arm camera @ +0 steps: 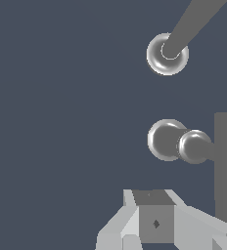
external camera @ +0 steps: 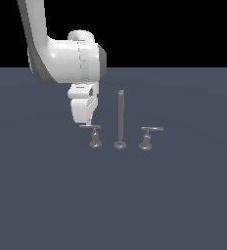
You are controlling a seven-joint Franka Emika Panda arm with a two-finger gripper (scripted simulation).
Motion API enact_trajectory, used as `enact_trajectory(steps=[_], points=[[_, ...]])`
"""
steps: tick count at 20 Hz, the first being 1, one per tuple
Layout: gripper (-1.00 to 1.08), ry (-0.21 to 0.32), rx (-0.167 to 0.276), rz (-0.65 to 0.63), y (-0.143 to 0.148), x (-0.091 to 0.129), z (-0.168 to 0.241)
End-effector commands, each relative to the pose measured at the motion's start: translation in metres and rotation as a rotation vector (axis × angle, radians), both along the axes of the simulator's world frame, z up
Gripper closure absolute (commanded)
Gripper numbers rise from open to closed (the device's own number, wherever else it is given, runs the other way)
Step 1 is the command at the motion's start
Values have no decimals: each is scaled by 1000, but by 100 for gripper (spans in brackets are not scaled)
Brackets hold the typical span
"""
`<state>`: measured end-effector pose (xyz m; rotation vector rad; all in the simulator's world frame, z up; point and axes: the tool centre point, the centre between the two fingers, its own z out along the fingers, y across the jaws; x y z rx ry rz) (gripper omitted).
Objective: Turn on the faucet by rotating a designated handle.
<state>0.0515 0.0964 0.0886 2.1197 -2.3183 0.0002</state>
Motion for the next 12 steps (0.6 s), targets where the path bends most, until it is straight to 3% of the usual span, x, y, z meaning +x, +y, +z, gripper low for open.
enact_trajectory(steps=[1,4,12], points=[[108,0,0,2,0,0,1],[108,0,0,2,1,0,0],[108,0,0,2,19,-26,1]])
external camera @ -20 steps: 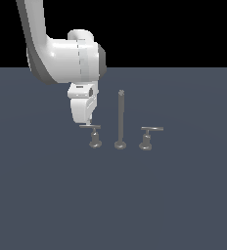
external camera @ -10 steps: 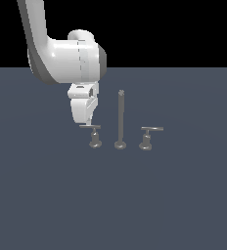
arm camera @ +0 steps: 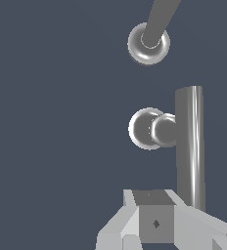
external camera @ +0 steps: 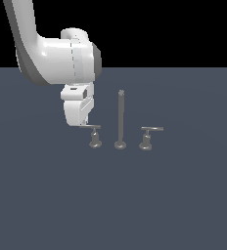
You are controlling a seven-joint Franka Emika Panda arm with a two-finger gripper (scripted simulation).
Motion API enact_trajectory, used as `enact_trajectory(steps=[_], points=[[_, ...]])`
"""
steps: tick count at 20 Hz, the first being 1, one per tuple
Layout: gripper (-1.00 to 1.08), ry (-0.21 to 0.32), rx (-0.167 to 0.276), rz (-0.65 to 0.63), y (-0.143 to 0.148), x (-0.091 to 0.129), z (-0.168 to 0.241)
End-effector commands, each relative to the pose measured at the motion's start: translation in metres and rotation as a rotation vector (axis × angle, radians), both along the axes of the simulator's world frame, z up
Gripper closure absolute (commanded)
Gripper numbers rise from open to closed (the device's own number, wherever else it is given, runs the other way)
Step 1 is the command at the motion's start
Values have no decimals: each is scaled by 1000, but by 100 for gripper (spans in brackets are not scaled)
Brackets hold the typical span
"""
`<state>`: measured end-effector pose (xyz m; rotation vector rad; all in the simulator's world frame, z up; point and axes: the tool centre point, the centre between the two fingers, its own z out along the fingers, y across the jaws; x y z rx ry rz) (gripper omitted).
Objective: Turn on the faucet by rotating a designated handle.
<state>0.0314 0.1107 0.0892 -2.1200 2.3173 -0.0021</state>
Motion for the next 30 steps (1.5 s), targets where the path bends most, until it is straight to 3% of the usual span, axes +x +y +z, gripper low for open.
enact_trajectory(steps=[1,3,17,19,30], points=[[108,2,0,2,7,-9,0],[108,-6,0,-5,1,-2,0],[108,1,0,1,3,-50,0],[108,-7,7,10,10,-43,0],[108,1,1,2,-26,-72,0]])
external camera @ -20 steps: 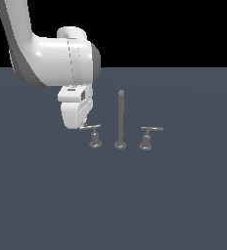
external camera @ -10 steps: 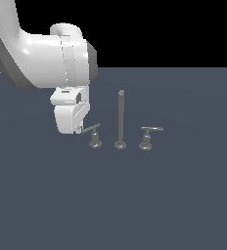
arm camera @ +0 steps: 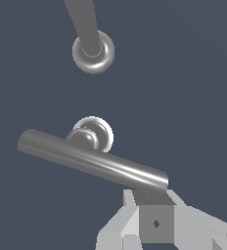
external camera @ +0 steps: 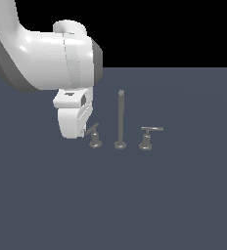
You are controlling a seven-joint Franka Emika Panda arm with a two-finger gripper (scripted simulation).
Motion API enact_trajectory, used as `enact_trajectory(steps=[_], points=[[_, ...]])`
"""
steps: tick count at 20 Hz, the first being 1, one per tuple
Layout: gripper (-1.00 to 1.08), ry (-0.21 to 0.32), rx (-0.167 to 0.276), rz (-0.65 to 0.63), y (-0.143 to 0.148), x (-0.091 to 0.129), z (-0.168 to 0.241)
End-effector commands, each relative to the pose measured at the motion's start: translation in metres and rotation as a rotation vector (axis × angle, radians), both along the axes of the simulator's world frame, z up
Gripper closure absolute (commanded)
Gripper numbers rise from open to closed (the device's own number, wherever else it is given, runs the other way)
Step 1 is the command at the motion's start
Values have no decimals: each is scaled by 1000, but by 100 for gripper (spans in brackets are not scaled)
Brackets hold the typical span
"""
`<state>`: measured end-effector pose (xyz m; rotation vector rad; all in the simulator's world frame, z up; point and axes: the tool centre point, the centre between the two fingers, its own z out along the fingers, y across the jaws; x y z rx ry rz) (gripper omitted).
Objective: Turn on the faucet by rotating a designated handle.
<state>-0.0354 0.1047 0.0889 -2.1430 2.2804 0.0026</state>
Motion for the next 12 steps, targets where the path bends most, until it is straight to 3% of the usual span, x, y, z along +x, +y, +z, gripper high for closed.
enact_trajectory(steps=[1,2,3,12], points=[[108,8,-9,-25,-23,-8,0],[108,8,-9,-25,-23,-8,0],[108,1,0,0,-5,-4,0],[108,8,-9,-24,-61,-1,0]])
